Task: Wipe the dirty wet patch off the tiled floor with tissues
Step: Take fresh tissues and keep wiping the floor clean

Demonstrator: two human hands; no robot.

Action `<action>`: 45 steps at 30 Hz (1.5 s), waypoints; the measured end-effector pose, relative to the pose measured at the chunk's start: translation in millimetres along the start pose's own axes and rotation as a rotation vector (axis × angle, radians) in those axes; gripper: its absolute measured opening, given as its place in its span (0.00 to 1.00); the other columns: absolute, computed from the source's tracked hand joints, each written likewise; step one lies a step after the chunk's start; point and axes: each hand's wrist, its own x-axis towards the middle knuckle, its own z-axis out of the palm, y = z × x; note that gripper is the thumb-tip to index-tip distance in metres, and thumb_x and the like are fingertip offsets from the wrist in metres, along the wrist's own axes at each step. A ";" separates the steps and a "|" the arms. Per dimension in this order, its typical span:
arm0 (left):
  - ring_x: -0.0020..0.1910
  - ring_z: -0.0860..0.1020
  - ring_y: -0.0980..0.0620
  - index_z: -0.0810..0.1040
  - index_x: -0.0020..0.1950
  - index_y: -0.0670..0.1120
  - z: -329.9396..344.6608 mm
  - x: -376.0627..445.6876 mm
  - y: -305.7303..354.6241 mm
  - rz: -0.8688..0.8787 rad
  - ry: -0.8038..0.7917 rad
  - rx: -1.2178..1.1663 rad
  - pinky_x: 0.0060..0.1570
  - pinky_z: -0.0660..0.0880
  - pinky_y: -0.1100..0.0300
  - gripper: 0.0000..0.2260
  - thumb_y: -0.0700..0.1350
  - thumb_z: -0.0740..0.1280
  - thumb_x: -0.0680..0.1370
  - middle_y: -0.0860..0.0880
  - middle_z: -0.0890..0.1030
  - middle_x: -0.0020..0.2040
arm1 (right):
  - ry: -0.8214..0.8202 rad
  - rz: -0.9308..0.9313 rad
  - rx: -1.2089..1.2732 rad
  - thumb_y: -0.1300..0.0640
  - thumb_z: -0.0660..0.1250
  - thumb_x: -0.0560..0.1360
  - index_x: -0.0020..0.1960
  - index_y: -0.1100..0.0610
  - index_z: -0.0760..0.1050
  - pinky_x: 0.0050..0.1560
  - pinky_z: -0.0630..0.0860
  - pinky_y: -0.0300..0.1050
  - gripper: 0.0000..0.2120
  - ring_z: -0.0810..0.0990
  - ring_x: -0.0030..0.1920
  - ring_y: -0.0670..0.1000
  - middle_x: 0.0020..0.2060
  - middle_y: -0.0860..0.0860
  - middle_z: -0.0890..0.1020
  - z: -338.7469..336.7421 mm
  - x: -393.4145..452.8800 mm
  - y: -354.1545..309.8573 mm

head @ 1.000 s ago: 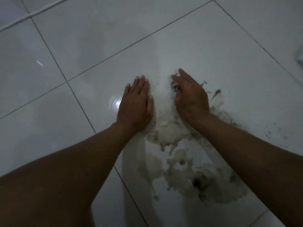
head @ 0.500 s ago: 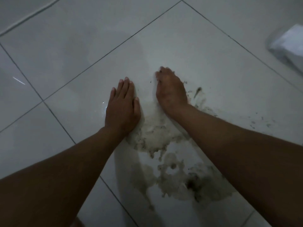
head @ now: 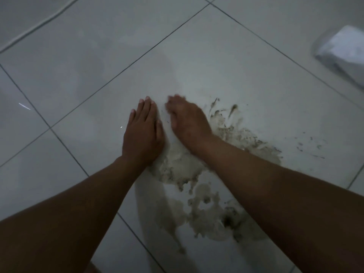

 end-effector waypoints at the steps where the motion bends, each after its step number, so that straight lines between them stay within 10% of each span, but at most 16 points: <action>1: 0.79 0.50 0.49 0.56 0.79 0.39 0.2 0.0 -1.1 0.004 -0.005 0.000 0.77 0.45 0.54 0.27 0.49 0.49 0.81 0.42 0.54 0.80 | -0.043 -0.106 0.017 0.63 0.61 0.76 0.61 0.57 0.80 0.63 0.75 0.50 0.16 0.76 0.65 0.55 0.62 0.55 0.80 0.6 -7.5 -3.9; 5: 0.79 0.50 0.48 0.55 0.79 0.39 0.1 -0.6 -3.9 0.028 -0.007 0.011 0.77 0.46 0.54 0.27 0.49 0.49 0.82 0.41 0.54 0.80 | 0.013 -0.232 0.012 0.63 0.64 0.74 0.58 0.58 0.82 0.61 0.77 0.47 0.15 0.78 0.64 0.53 0.60 0.54 0.82 -4.7 -25.5 7.2; 10: 0.80 0.50 0.49 0.56 0.79 0.40 1.4 -0.4 -6.1 0.027 0.008 0.017 0.78 0.48 0.51 0.26 0.49 0.49 0.82 0.43 0.55 0.80 | 0.101 0.134 -0.020 0.65 0.61 0.77 0.62 0.59 0.80 0.66 0.72 0.51 0.15 0.72 0.70 0.53 0.66 0.54 0.77 2.2 13.8 16.8; 17: 0.79 0.52 0.48 0.58 0.78 0.39 2.3 -0.6 -8.1 0.043 0.015 -0.001 0.78 0.49 0.52 0.26 0.48 0.51 0.81 0.42 0.56 0.79 | -0.036 -0.333 0.073 0.60 0.67 0.74 0.54 0.58 0.83 0.58 0.78 0.49 0.11 0.80 0.61 0.50 0.56 0.51 0.84 -16.7 -26.6 14.0; 24: 0.80 0.50 0.49 0.56 0.79 0.40 1.7 1.0 -7.0 0.029 0.008 -0.008 0.78 0.48 0.53 0.27 0.49 0.50 0.81 0.43 0.55 0.80 | 0.110 0.082 -0.008 0.62 0.62 0.78 0.60 0.61 0.80 0.65 0.74 0.52 0.14 0.75 0.66 0.55 0.62 0.56 0.80 11.2 34.0 7.1; 30: 0.79 0.50 0.50 0.56 0.79 0.40 -3.4 3.0 -8.2 0.009 0.012 -0.038 0.77 0.47 0.55 0.27 0.49 0.50 0.81 0.43 0.55 0.80 | -0.078 -0.197 0.011 0.60 0.60 0.77 0.60 0.60 0.81 0.64 0.74 0.50 0.16 0.76 0.65 0.55 0.62 0.55 0.80 1.0 17.4 5.3; 36: 0.80 0.49 0.48 0.54 0.79 0.40 -2.5 24.8 7.0 0.069 -0.049 -0.015 0.78 0.46 0.53 0.28 0.51 0.50 0.81 0.42 0.54 0.80 | 0.234 0.283 -0.021 0.64 0.61 0.77 0.59 0.58 0.81 0.67 0.71 0.49 0.15 0.74 0.68 0.54 0.64 0.54 0.79 -15.7 19.4 60.3; 41: 0.79 0.51 0.46 0.57 0.79 0.39 7.3 49.7 29.7 0.137 -0.063 -0.002 0.77 0.47 0.51 0.28 0.49 0.51 0.80 0.41 0.55 0.80 | 0.059 0.009 0.006 0.63 0.64 0.74 0.56 0.59 0.82 0.65 0.74 0.51 0.14 0.78 0.64 0.54 0.60 0.54 0.81 -37.3 2.2 54.7; 45: 0.79 0.51 0.46 0.58 0.78 0.39 15.2 64.9 46.2 0.185 -0.054 -0.008 0.78 0.49 0.49 0.27 0.48 0.52 0.81 0.42 0.56 0.79 | 0.120 0.240 -0.054 0.52 0.56 0.78 0.64 0.56 0.78 0.66 0.72 0.51 0.20 0.74 0.67 0.54 0.66 0.54 0.77 -35.4 27.5 75.7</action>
